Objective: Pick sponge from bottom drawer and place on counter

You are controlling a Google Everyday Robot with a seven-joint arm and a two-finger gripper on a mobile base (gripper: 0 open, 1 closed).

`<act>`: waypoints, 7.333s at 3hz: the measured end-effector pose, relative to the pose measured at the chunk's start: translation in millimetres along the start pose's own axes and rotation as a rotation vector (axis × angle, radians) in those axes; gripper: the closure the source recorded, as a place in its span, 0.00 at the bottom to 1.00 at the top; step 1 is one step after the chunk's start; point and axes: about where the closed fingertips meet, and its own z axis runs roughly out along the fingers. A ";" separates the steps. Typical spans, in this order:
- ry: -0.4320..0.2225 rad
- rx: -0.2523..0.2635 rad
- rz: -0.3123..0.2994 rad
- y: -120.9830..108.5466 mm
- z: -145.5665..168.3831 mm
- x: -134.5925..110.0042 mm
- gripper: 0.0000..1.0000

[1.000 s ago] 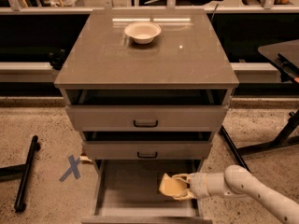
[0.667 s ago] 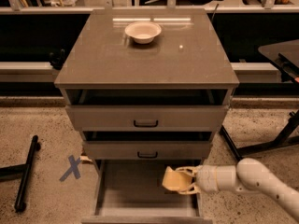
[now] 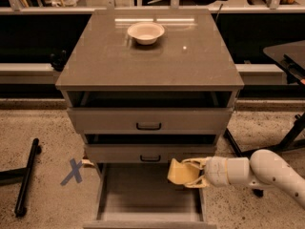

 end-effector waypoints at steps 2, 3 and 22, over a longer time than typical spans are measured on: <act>0.017 0.031 -0.089 -55.1 -34.7 -32.2 1.00; 0.049 0.024 -0.215 -103.3 -58.8 -75.0 1.00; 0.073 0.367 0.352 -453.9 -79.9 -128.2 0.59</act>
Offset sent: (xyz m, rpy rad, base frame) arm 0.0449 -0.0154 0.1488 -0.0586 -0.1913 0.0470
